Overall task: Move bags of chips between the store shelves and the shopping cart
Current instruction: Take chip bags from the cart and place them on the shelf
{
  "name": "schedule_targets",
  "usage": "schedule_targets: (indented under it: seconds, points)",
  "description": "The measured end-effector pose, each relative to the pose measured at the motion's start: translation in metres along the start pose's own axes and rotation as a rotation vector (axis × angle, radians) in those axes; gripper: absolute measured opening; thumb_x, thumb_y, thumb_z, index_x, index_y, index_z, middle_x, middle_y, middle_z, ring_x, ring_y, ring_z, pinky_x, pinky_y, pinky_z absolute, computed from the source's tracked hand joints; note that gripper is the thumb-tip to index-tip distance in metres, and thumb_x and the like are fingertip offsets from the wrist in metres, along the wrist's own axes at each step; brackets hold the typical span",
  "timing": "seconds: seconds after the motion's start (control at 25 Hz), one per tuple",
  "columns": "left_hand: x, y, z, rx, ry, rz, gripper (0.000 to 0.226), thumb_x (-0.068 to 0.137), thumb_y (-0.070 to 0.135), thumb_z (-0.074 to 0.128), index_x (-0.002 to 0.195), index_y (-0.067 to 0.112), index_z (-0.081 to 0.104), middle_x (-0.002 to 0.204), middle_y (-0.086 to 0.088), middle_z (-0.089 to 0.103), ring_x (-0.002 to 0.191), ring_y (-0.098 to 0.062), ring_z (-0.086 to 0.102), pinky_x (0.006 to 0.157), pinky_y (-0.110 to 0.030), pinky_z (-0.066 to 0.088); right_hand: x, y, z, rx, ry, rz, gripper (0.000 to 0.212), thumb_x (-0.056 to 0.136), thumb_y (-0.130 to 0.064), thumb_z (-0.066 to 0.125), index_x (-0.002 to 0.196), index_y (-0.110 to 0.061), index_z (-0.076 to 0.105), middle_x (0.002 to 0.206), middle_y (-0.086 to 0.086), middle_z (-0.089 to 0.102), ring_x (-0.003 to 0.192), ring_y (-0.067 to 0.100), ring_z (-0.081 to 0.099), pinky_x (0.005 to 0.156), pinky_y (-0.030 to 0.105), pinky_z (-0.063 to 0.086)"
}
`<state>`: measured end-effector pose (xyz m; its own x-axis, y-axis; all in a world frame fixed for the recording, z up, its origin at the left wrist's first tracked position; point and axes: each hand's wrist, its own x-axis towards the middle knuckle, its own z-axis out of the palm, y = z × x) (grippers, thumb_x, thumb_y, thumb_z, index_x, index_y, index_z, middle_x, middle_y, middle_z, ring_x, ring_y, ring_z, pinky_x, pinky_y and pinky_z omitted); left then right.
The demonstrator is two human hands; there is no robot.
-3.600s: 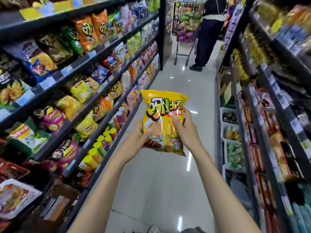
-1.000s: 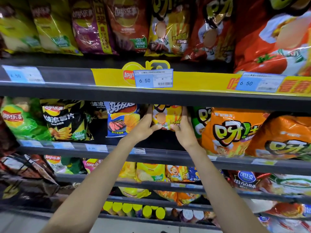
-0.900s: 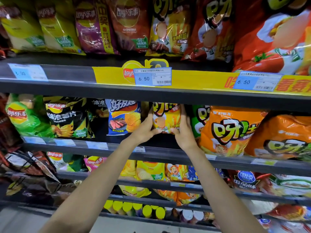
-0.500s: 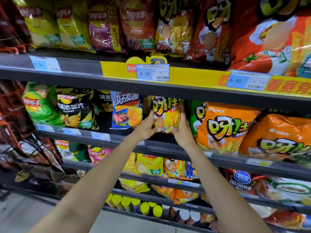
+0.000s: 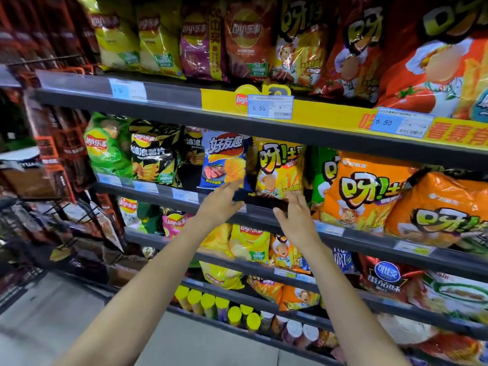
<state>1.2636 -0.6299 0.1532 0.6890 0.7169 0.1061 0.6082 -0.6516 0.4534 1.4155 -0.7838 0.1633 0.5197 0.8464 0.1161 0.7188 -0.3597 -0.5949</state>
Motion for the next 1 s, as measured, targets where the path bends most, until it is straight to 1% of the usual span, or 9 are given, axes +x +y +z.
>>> schedule_targets:
  seconds: [0.16, 0.24, 0.36, 0.48, 0.52, 0.6, 0.72, 0.84, 1.0]
  points:
    - [-0.083, -0.035, -0.018, 0.128, 0.028, -0.053, 0.057, 0.096, 0.027, 0.059, 0.148, 0.028, 0.036, 0.142, -0.008, 0.049, 0.127, -0.033, 0.049, 0.092, -0.048, 0.050, -0.037, -0.049, 0.032, -0.077, -0.120, -0.166, 0.050, 0.101, -0.028, 0.051, 0.146, -0.011, 0.037, 0.144, 0.009, 0.039, 0.134, 0.031, 0.037, 0.107, 0.042, 0.036]
    - [-0.136, -0.059, -0.026, 0.150, 0.047, -0.138, 0.054, 0.095, 0.026, 0.059, 0.145, 0.029, 0.040, 0.141, -0.005, 0.049, 0.126, -0.033, 0.051, 0.086, -0.049, 0.053, -0.064, -0.076, 0.058, -0.126, -0.201, -0.235, 0.048, 0.101, -0.028, 0.051, 0.145, -0.012, 0.038, 0.142, 0.009, 0.041, 0.132, 0.032, 0.040, 0.105, 0.042, 0.038]
    - [-0.222, -0.088, -0.039, 0.180, 0.037, -0.284, 0.054, 0.094, 0.024, 0.057, 0.145, 0.026, 0.042, 0.141, -0.003, 0.049, 0.125, -0.031, 0.052, 0.083, -0.046, 0.052, -0.107, -0.112, 0.098, -0.183, -0.302, -0.312, 0.045, 0.102, -0.030, 0.049, 0.143, -0.014, 0.040, 0.140, 0.009, 0.043, 0.130, 0.032, 0.042, 0.102, 0.043, 0.040]
    - [-0.316, -0.117, -0.053, 0.259, 0.054, -0.428, 0.042, 0.093, 0.026, 0.055, 0.135, 0.025, 0.050, 0.124, -0.002, 0.055, 0.114, -0.029, 0.056, 0.077, -0.044, 0.054, -0.155, -0.155, 0.141, -0.241, -0.384, -0.460, 0.042, 0.100, -0.031, 0.050, 0.138, -0.013, 0.045, 0.136, 0.009, 0.047, 0.128, 0.032, 0.045, 0.102, 0.041, 0.038]
    - [-0.348, -0.126, -0.057, 0.279, 0.064, -0.482, 0.041, 0.094, 0.028, 0.054, 0.134, 0.026, 0.050, 0.122, -0.002, 0.056, 0.113, -0.029, 0.057, 0.076, -0.044, 0.054, -0.173, -0.170, 0.156, -0.246, -0.425, -0.511, 0.043, 0.100, -0.031, 0.050, 0.138, -0.013, 0.045, 0.136, 0.010, 0.047, 0.128, 0.032, 0.044, 0.103, 0.041, 0.037]
    - [-0.410, -0.141, -0.063, 0.293, 0.076, -0.601, 0.044, 0.095, 0.030, 0.053, 0.139, 0.027, 0.047, 0.129, -0.001, 0.055, 0.116, -0.028, 0.056, 0.079, -0.042, 0.054, -0.208, -0.200, 0.183, -0.246, -0.514, -0.616, 0.043, 0.098, -0.031, 0.053, 0.138, -0.014, 0.046, 0.135, 0.009, 0.048, 0.129, 0.032, 0.043, 0.104, 0.041, 0.038]
    - [-0.489, -0.158, -0.074, 0.307, 0.109, -0.754, 0.046, 0.098, 0.029, 0.051, 0.143, 0.028, 0.043, 0.138, 0.001, 0.052, 0.120, -0.026, 0.054, 0.083, -0.039, 0.051, -0.253, -0.242, 0.221, -0.219, -0.593, -0.790, 0.039, 0.096, -0.030, 0.056, 0.132, -0.017, 0.051, 0.130, 0.007, 0.051, 0.122, 0.031, 0.048, 0.098, 0.041, 0.043]
    - [-0.570, -0.177, -0.089, 0.289, 0.186, -0.944, 0.046, 0.096, 0.032, 0.053, 0.141, 0.031, 0.045, 0.136, 0.002, 0.054, 0.123, -0.025, 0.053, 0.090, -0.038, 0.049, -0.305, -0.295, 0.261, -0.210, -0.686, -0.957, 0.038, 0.098, -0.028, 0.052, 0.135, -0.016, 0.048, 0.131, 0.007, 0.049, 0.122, 0.030, 0.046, 0.098, 0.039, 0.038]
    - [-0.664, -0.208, -0.103, 0.298, 0.229, -1.134, 0.044, 0.095, 0.033, 0.055, 0.138, 0.030, 0.047, 0.133, 0.001, 0.055, 0.119, -0.026, 0.054, 0.088, -0.040, 0.050, -0.374, -0.366, 0.320, -0.199, -0.851, -1.094, 0.038, 0.099, -0.026, 0.048, 0.137, -0.018, 0.048, 0.134, 0.007, 0.050, 0.124, 0.031, 0.045, 0.098, 0.039, 0.039]
